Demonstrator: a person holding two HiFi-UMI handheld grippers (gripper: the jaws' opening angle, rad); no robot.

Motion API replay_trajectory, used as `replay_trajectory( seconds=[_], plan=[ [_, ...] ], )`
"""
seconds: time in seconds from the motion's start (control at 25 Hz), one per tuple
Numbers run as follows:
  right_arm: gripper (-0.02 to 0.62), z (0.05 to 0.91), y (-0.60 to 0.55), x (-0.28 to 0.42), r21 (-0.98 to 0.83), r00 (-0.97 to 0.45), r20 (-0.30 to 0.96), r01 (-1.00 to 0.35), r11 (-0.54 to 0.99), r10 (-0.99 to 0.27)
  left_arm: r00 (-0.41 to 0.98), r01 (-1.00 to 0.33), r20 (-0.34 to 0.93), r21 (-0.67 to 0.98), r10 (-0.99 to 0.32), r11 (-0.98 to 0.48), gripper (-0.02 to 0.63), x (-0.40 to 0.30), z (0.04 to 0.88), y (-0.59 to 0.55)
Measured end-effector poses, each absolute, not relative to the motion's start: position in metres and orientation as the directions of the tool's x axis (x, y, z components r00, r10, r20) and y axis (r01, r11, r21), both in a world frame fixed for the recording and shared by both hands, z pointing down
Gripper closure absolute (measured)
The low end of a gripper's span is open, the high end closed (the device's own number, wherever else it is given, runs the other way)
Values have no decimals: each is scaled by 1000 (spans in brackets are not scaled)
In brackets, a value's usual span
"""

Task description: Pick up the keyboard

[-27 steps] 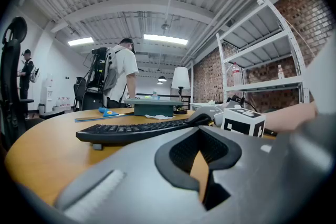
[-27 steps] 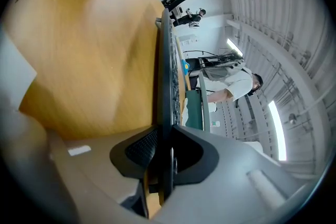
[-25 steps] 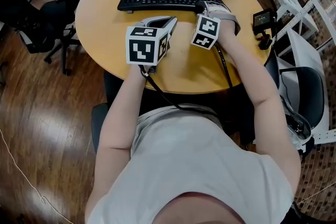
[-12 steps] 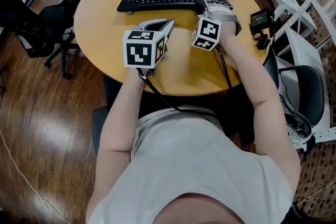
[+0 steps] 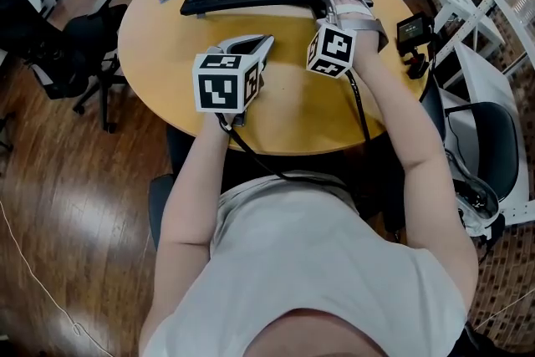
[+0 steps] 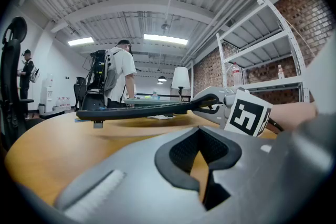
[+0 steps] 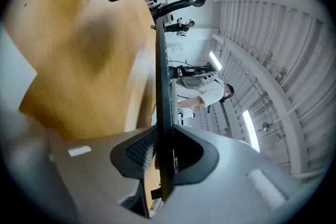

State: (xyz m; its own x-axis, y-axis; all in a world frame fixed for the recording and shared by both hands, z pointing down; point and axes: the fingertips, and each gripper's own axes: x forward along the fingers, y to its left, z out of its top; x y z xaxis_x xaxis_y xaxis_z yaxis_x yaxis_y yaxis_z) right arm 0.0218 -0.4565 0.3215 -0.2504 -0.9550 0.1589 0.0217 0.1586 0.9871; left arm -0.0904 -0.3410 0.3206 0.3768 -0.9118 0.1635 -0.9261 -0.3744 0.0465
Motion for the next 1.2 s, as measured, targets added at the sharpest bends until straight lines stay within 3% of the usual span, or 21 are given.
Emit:
replay_trajectory(
  seconds=[0.52,1.2],
  plan=[
    [515,254,-441,25,998,-281,45,-39,58,-959,377,-926,163,46,-912,-375,284,-90,321,-342],
    [512,213,-438,24,998,-294,-1,-60,17,-956,378,-926,164,47,-911,-375,267,-89,322,-342]
  ],
)
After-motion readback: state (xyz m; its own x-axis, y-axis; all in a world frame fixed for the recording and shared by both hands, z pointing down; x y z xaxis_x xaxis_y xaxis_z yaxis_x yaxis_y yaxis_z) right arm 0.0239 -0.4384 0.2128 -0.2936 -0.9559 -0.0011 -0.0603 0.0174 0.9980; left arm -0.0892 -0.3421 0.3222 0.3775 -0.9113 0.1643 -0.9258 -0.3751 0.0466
